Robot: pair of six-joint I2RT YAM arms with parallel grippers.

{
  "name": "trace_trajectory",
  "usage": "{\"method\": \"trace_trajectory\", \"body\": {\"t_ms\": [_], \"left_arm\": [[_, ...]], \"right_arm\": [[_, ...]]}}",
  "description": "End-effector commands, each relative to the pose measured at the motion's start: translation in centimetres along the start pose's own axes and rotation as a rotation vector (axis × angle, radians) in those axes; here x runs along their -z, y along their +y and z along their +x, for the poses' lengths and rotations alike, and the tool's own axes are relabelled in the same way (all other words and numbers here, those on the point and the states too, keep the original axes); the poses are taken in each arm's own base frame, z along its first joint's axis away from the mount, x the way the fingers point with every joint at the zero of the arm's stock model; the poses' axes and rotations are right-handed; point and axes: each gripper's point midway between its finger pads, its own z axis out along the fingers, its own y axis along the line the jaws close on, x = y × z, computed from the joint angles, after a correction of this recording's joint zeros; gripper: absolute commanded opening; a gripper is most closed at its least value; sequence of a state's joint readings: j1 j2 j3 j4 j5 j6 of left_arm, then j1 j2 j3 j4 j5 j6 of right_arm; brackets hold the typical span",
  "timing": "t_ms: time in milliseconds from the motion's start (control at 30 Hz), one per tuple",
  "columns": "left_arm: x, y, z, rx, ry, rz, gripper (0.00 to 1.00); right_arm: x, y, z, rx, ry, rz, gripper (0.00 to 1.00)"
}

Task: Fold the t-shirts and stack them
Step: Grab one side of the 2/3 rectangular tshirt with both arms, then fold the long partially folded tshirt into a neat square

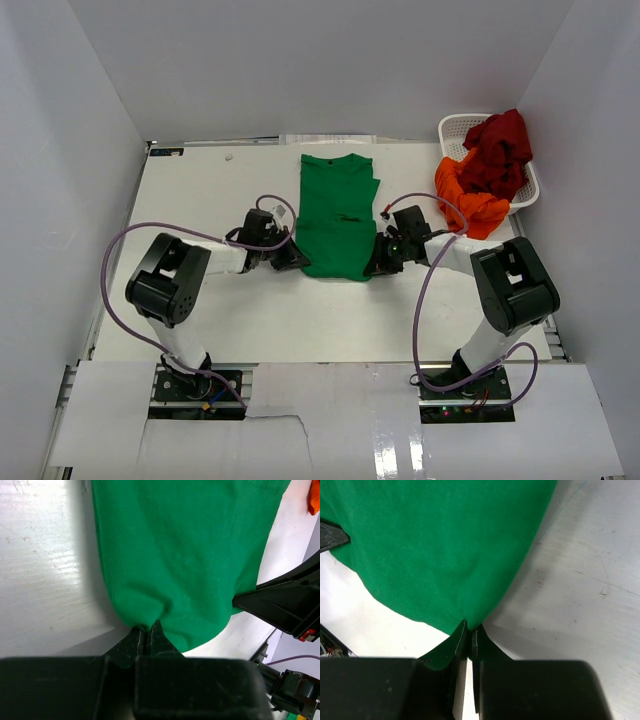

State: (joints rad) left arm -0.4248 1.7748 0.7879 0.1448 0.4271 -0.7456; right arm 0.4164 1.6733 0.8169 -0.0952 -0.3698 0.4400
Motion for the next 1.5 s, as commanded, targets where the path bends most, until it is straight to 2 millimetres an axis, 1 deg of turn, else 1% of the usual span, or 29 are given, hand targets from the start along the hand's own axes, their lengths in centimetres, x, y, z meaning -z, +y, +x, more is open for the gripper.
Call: {"method": "trace_trajectory", "body": {"t_ms": [0,67,133,167,233,300,333,400,500,633,700,767,800,833,900,933,967,1100,1133,1167,1200,1233,1267,1300,1333,1367,1400,1433,1467], "left_arm": [[0.5,5.3,4.5,0.012,0.110,-0.193,0.00],[1.6,5.8,6.3,0.018,0.160,-0.206,0.00],[2.8,4.8,6.8,0.001,0.155,-0.180,0.00],[3.6,5.2,8.2,0.008,0.182,-0.193,0.00],[4.9,3.9,9.1,-0.018,0.180,-0.167,0.00],[6.1,4.0,11.1,-0.005,0.213,-0.186,0.00],[6.7,2.9,11.7,-0.025,0.210,-0.158,0.00],[7.7,2.6,14.0,-0.008,0.250,-0.156,0.00],[8.7,1.4,15.0,0.019,0.248,-0.127,0.00],[9.8,0.1,14.8,0.022,0.231,-0.119,0.00],[10.4,-0.8,13.7,0.014,0.198,-0.117,0.00],[11.0,-2.4,11.9,0.000,0.159,-0.112,0.00],[11.3,-2.8,10.8,0.002,0.135,-0.110,0.00],[11.8,-4.0,9.4,-0.016,0.108,-0.096,0.00],[12.2,-4.3,7.0,-0.005,0.065,-0.103,0.00],[12.5,-4.5,6.1,-0.023,0.047,-0.099,0.00],[12.9,-5.6,4.5,-0.032,0.020,-0.079,0.00],[13.8,-6.1,-1.0,-0.039,-0.069,-0.093,0.00],[13.4,-5.8,-1.7,-0.034,-0.064,-0.104,0.00],[13.3,-5.9,-2.7,-0.043,-0.075,-0.104,0.00],[13.5,-6.3,-4.5,-0.043,-0.106,-0.094,0.00],[13.3,-6.3,-5.2,-0.040,-0.108,-0.096,0.00],[12.3,-5.7,-6.0,-0.030,-0.100,-0.107,0.00],[12.3,-6.2,-7.4,-0.035,-0.120,-0.093,0.00],[11.8,-6.3,-8.2,-0.037,-0.126,-0.089,0.00],[10.4,-5.4,-8.6,-0.021,-0.103,-0.111,0.00],[10.1,-6.0,-9.9,-0.030,-0.117,-0.100,0.00],[9.6,-6.1,-10.4,-0.031,-0.114,-0.089,0.00],[8.3,-5.2,-10.8,-0.013,-0.094,-0.103,0.00]], "right_arm": [[0.0,-0.6,2.7,0.006,0.057,0.020,0.08],[0.6,-0.1,3.4,0.015,0.059,0.009,0.08],[0.8,-0.2,5.1,0.016,0.086,0.014,0.08],[1.4,0.2,5.5,0.025,0.084,0.010,0.08],[1.7,0.2,7.7,0.020,0.120,0.012,0.08],[2.6,0.7,8.8,0.025,0.120,0.010,0.08],[3.2,1.5,9.3,0.043,0.108,-0.006,0.08],[4.0,1.5,11.5,0.025,0.136,0.002,0.08],[5.8,2.9,12.7,0.033,0.126,-0.018,0.08],[8.3,5.1,12.2,0.063,0.093,-0.053,0.08],[9.3,6.5,10.7,0.103,0.063,-0.071,0.08],[9.7,7.0,9.9,0.120,0.064,-0.056,0.08],[10.2,7.9,8.5,0.151,0.032,-0.062,0.08],[10.0,8.0,7.9,0.161,0.031,-0.054,0.08],[10.6,9.4,5.7,0.186,-0.009,-0.067,0.08],[10.3,9.4,5.2,0.201,-0.005,-0.058,0.08],[10.3,9.6,4.5,0.207,-0.013,-0.057,0.08],[10.4,10.0,0.6,0.228,-0.057,-0.056,0.08],[9.7,9.7,0.0,0.225,-0.044,-0.045,0.08],[10.1,10.3,-1.7,0.253,-0.073,-0.053,0.08],[10.1,10.0,-2.8,0.246,-0.084,-0.050,0.08],[9.2,9.5,-3.5,0.240,-0.067,-0.037,0.08],[9.6,10.2,-5.3,0.263,-0.093,-0.049,0.08],[9.6,9.8,-6.3,0.260,-0.102,-0.041,0.08],[8.7,9.3,-7.0,0.253,-0.087,-0.032,0.08],[9.1,9.6,-8.8,0.264,-0.114,-0.044,0.08],[7.9,8.8,-9.3,0.249,-0.091,-0.033,0.08],[7.6,8.7,-10.0,0.248,-0.091,-0.032,0.08],[7.9,8.9,-11.7,0.254,-0.118,-0.041,0.08]]}}
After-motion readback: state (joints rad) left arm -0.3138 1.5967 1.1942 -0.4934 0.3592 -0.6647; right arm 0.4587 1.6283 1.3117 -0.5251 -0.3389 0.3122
